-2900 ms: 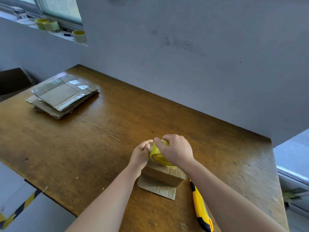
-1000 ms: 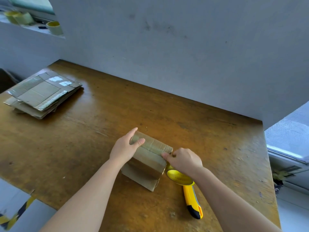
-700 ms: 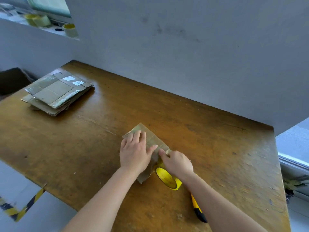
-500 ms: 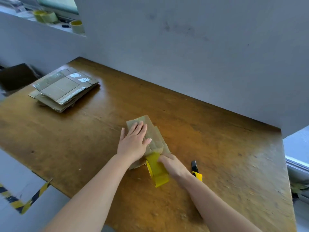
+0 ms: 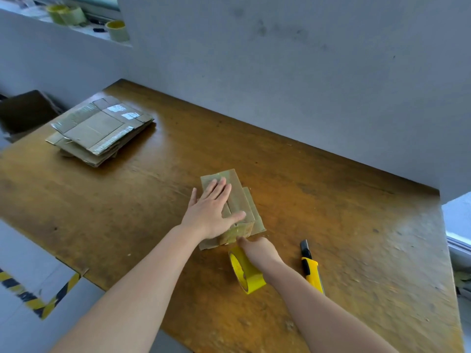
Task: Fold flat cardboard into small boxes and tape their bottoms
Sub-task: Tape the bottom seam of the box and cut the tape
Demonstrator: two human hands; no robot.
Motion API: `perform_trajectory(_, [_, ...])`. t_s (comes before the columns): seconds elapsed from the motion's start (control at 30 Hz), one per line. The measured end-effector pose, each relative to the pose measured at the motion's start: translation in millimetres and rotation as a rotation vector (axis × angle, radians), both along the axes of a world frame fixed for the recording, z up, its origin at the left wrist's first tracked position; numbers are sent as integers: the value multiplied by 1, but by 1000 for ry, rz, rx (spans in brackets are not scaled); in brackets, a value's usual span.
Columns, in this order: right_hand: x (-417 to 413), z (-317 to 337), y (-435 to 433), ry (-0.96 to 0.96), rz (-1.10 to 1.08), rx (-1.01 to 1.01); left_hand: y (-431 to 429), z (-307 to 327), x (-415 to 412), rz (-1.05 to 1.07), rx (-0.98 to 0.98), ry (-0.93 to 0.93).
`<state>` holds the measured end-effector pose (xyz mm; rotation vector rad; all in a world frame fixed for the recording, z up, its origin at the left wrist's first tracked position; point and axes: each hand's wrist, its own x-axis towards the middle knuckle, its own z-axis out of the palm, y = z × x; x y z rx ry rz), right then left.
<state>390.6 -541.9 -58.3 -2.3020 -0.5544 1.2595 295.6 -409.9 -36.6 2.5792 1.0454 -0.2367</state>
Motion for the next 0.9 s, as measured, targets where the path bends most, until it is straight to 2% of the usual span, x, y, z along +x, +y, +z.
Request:
perform_trajectory(0.13, [-4, 0, 4, 24, -29, -16, 1, 0, -1, -86, 66, 72])
perform_trajectory(0.23, [-3, 1, 0, 150, -84, 43, -1, -4, 0, -121, 144, 60])
perform_trajectory(0.37, [1, 13, -8, 301, -10, 123, 3, -2, 2, -156, 127, 37])
perform_trajectory(0.47, [1, 17, -9, 305, 17, 186, 6, -3, -4, -207, 161, -43])
perform_trajectory(0.53, [-1, 14, -10, 273, -15, 240, 1, -10, -12, -208, 246, -210])
perform_trajectory(0.6, [-3, 11, -11, 290, -61, 280, -11, -18, -21, -91, 263, -437])
perform_trajectory(0.63, [-5, 12, -12, 325, -82, 303, -18, -23, -24, 33, 226, -571])
perform_trajectory(0.73, [-9, 10, -13, 396, -111, 315, -46, -29, -31, 549, 105, -908])
perform_trajectory(0.8, [-9, 8, -12, 389, -113, 301, -66, -29, -33, 802, -49, -914])
perform_trajectory(0.9, [-9, 8, -11, 333, -39, 269, -83, -25, -27, 863, -476, -740])
